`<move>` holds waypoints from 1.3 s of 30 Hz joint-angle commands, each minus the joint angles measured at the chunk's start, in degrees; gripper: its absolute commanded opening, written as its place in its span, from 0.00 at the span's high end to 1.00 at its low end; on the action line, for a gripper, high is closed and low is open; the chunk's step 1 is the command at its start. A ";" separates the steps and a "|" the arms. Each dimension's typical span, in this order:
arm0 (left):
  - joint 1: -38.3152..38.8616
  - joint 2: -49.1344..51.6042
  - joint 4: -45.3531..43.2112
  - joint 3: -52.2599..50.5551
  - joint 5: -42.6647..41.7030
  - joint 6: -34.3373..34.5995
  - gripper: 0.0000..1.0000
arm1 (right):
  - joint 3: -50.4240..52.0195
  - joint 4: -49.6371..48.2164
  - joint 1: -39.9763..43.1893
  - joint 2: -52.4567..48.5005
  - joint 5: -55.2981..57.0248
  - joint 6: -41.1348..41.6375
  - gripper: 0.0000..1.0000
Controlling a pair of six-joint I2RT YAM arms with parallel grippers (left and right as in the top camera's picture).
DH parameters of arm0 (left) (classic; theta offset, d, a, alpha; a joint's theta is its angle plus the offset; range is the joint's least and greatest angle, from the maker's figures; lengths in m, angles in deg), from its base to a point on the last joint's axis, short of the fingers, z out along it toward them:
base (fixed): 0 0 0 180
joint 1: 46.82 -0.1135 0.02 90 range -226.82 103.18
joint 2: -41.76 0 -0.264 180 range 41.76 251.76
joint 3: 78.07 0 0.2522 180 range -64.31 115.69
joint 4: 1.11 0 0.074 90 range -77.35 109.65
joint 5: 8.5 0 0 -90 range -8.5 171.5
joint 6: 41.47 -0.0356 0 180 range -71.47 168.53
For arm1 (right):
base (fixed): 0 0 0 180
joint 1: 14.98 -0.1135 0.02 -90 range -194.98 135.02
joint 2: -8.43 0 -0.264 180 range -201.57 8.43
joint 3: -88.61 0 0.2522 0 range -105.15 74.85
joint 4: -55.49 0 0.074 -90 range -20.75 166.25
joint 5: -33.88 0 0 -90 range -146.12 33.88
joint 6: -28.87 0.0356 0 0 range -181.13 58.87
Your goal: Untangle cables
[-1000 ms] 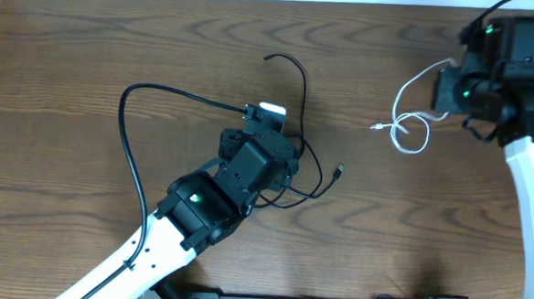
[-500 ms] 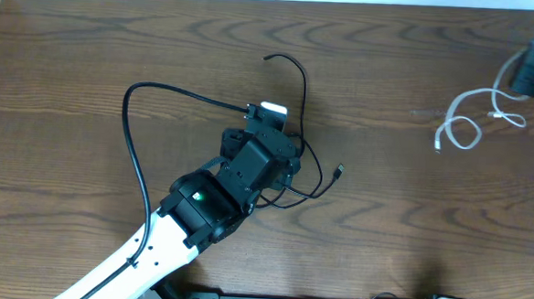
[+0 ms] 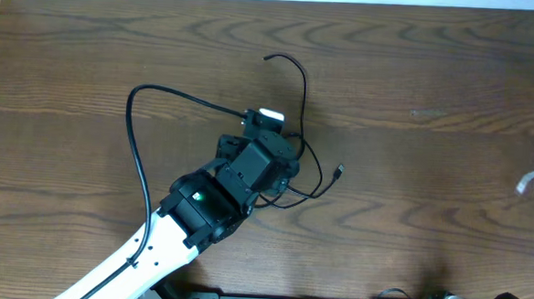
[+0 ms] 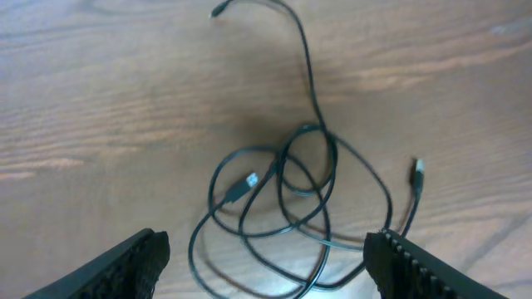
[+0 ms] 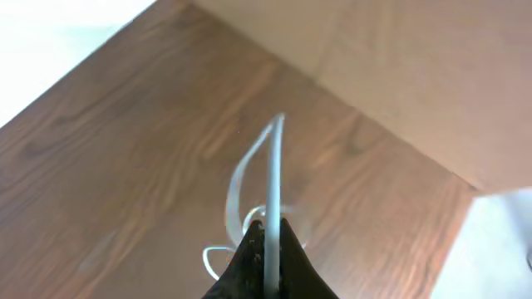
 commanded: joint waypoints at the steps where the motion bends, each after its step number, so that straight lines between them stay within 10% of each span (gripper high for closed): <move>1: -0.24 0.33 2.08 -0.22 0.50 0.11 0.20 | -0.90 -0.07 2.16 -1.14 4.02 2.89 0.99; 22: -0.24 0.33 2.43 -0.22 0.37 7.02 0.20 | 0.61 1.49 20.48 -18.03 3.74 7.82 0.99; 39: -0.24 0.33 -1.33 -0.22 0.37 5.18 0.20 | 27.56 -18.88 33.29 -19.15 -3.02 5.90 0.99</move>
